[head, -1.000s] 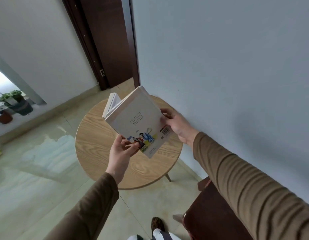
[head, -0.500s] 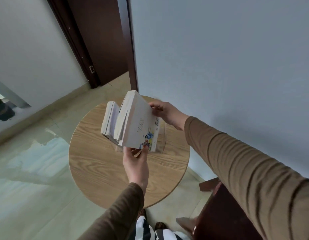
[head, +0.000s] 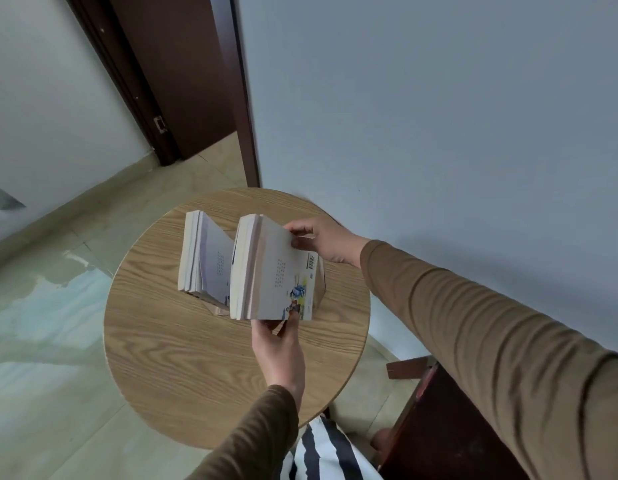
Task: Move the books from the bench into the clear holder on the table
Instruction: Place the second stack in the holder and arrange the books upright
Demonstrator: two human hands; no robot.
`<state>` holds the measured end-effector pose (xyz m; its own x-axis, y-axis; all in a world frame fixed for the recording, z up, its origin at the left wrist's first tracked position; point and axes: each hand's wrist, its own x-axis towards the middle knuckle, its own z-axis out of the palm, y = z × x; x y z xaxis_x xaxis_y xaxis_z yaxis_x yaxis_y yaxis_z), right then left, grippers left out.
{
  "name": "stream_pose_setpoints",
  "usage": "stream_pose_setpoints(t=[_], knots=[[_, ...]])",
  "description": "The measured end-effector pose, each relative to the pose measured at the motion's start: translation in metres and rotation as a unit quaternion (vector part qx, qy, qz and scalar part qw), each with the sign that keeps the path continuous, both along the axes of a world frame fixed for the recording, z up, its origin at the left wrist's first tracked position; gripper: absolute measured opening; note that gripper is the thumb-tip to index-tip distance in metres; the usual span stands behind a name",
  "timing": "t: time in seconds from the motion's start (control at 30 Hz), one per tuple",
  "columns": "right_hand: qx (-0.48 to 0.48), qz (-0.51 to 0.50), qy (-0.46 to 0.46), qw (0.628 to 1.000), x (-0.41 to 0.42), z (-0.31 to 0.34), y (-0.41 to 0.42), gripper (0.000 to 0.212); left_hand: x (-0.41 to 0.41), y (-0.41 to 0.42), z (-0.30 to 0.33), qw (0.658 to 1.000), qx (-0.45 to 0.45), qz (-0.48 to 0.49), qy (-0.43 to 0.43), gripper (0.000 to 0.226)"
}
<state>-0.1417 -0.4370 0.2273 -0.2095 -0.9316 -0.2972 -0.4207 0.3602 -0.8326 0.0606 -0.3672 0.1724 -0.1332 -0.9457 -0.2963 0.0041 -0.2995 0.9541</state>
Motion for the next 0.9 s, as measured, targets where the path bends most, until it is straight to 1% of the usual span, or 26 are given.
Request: stream_pose_setpoints(t=[0.13,0.3,0.47,0.57,0.7,0.73,0.8,0.9], knots=[[-0.03,0.026,-0.037,0.999,-0.007,-0.001,-0.008,0.031,-0.009,0.003,-0.002,1.0,0.006,0.009,0.007,0.047],[-0.029,0.055,-0.074,0.995,-0.021,0.002,-0.011,0.031,-0.017,0.003,-0.007,1.0,0.017,0.005,0.01,0.05],[-0.006,0.053,-0.033,0.998,-0.031,-0.01,-0.01,0.029,-0.033,0.005,-0.012,0.999,0.032,0.031,-0.018,0.047],[-0.02,0.035,0.017,0.999,-0.038,-0.021,-0.015,0.028,-0.044,0.001,-0.013,0.999,0.024,0.028,-0.024,0.05],[0.012,0.019,0.029,0.999,-0.042,-0.026,-0.019,0.03,-0.057,-0.002,-0.018,0.998,0.032,0.038,-0.029,0.054],[0.022,0.017,0.03,0.999,-0.042,-0.027,-0.02,0.031,-0.058,-0.002,-0.019,0.998,0.039,0.043,-0.03,0.052],[0.037,0.025,0.035,0.998,-0.041,-0.029,-0.02,0.031,-0.059,-0.002,-0.022,0.997,0.052,0.051,-0.034,0.037],[0.036,0.028,0.04,0.998,-0.04,-0.036,-0.02,0.031,-0.055,-0.003,-0.028,0.995,0.066,0.051,-0.053,0.023]])
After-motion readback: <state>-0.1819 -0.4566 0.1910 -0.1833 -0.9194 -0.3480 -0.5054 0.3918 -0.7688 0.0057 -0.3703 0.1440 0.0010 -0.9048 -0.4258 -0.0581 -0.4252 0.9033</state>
